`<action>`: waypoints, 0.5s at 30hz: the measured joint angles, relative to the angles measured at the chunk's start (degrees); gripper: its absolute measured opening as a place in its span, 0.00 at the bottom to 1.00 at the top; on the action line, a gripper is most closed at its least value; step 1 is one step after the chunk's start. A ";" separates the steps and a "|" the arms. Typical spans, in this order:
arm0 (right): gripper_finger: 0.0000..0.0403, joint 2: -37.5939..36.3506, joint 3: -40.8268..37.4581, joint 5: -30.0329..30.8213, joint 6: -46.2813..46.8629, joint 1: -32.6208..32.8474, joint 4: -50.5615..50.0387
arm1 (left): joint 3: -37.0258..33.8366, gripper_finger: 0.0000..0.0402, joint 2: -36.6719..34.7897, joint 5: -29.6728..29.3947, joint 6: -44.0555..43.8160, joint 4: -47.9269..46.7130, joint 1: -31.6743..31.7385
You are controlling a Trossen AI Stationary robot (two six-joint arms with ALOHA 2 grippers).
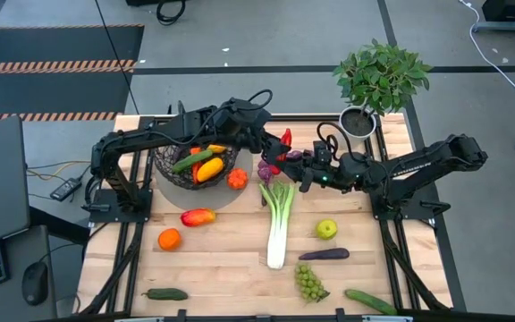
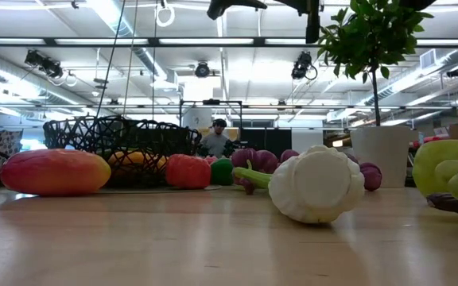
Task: Build produce basket
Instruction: Put the red chili pepper into the wire basket
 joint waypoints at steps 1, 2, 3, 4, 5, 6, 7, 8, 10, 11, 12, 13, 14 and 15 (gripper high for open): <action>0.30 0.00 0.00 0.00 0.03 0.00 0.01 | 0.00 0.66 0.00 0.00 0.00 0.00 0.00; 0.30 0.00 0.00 0.00 0.21 0.00 0.00 | 0.00 0.65 0.00 0.01 0.00 0.00 0.00; 0.30 0.00 0.00 0.00 0.44 0.00 0.01 | 0.00 0.64 0.00 0.06 -0.02 0.00 0.00; 0.30 0.00 0.00 0.00 0.46 0.00 0.00 | 0.00 0.62 0.00 0.12 -0.03 0.00 -0.02; 0.30 0.02 0.00 0.00 0.46 0.00 0.00 | 0.00 0.60 0.00 0.13 -0.09 0.02 -0.02; 0.30 0.02 0.01 0.00 0.46 0.00 0.00 | 0.02 0.57 0.00 0.17 -0.25 0.06 -0.02; 0.30 0.02 0.00 0.00 0.47 0.00 -0.02 | 0.02 0.54 0.00 0.19 -0.63 0.08 -0.02; 0.30 0.02 0.00 0.00 0.50 0.00 -0.03 | 0.02 0.50 0.00 0.26 -1.14 0.12 -0.04; 0.30 0.02 0.00 0.02 0.50 0.00 -0.07 | 0.04 0.43 0.00 0.36 -1.38 0.27 -0.04; 0.30 0.02 0.00 0.02 0.50 0.00 -0.11 | 0.07 0.39 0.00 0.38 -1.38 0.29 -0.05; 0.30 0.04 0.00 0.02 0.50 0.00 -0.25 | 0.07 0.35 0.00 0.42 -1.38 0.31 -0.07; 0.31 0.04 0.00 0.04 0.50 0.00 -0.35 | 0.07 0.31 0.00 0.44 -1.39 0.32 -0.07; 0.31 0.04 0.00 0.06 0.49 0.00 -0.63 | 0.07 0.28 0.00 0.47 -1.40 0.32 -0.07; 0.31 0.04 0.00 0.12 0.48 0.00 -0.99 | 0.07 0.24 0.00 0.50 -1.40 0.35 -0.07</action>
